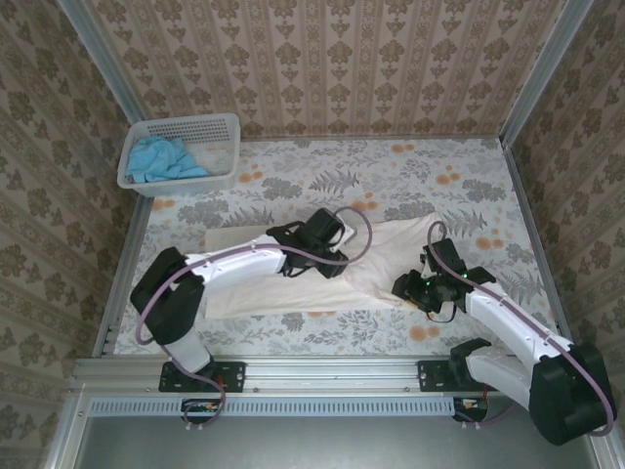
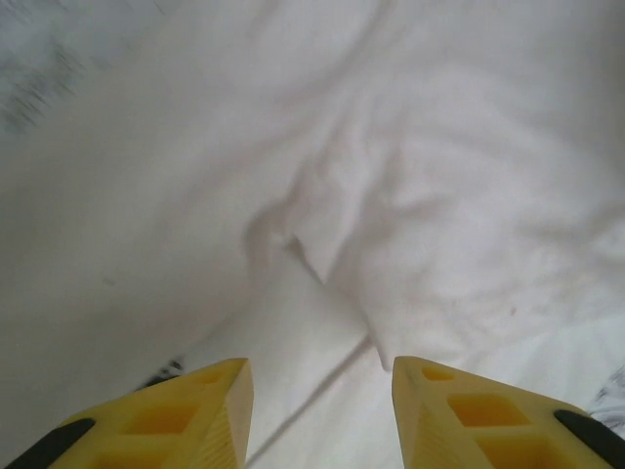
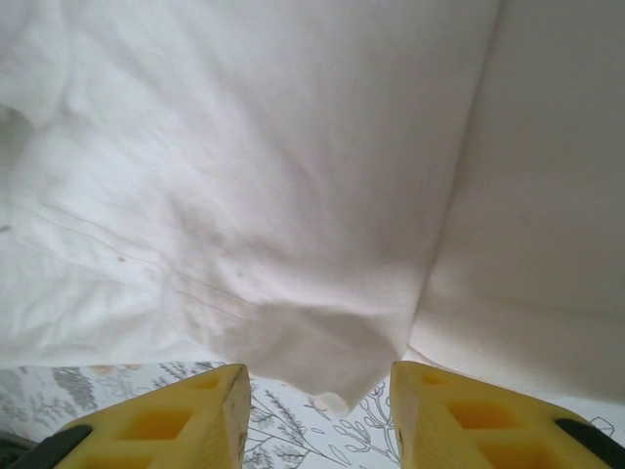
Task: Fold and stack the t-shirts
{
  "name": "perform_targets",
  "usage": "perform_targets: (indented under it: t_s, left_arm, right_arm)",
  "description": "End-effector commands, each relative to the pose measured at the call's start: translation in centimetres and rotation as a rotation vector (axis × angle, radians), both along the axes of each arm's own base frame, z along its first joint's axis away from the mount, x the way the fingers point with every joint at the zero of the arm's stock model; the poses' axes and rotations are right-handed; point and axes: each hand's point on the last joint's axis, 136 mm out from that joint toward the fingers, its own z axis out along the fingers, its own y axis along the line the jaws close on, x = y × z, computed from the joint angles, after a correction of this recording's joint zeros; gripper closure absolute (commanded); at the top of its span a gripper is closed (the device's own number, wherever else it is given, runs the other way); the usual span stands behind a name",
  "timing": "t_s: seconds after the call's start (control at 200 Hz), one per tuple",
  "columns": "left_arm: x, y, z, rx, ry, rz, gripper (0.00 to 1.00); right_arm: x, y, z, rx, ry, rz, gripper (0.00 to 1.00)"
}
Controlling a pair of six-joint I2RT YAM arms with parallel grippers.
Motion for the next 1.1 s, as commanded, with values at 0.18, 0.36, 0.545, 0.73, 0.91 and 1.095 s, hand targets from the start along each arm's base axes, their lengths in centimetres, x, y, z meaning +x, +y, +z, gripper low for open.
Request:
perform_targets:
  t_s: [0.18,0.36,0.545,0.73,0.91,1.095]
  left_arm:
    - [7.6,7.1,2.0,-0.016,-0.017,0.467,0.58]
    - [8.7,14.7,-1.1,0.047,0.045,0.742,0.58]
    - [6.2,16.2,-1.0,0.025,0.024,0.745,0.51]
    - [4.1,18.7,0.7,0.001,-0.088,0.772,0.47]
    - [2.3,21.0,2.2,-0.069,-0.175,0.818,0.43]
    - [1.8,21.8,2.8,-0.147,-0.241,0.83,0.39]
  right_arm:
    - [8.1,-3.7,4.0,-0.102,-0.138,-0.168,0.55]
    - [13.5,-7.1,2.0,-0.236,-0.09,-0.271,0.59]
    - [16.7,-7.7,-1.9,-0.316,0.031,-0.271,0.62]
    - [20.2,-7.7,-2.7,-0.367,0.118,-0.238,0.63]
    - [23.1,-8.4,-4.2,-0.422,0.16,-0.264,0.62]
    - [28.5,-7.8,-3.5,-0.419,0.124,-0.282,0.61]
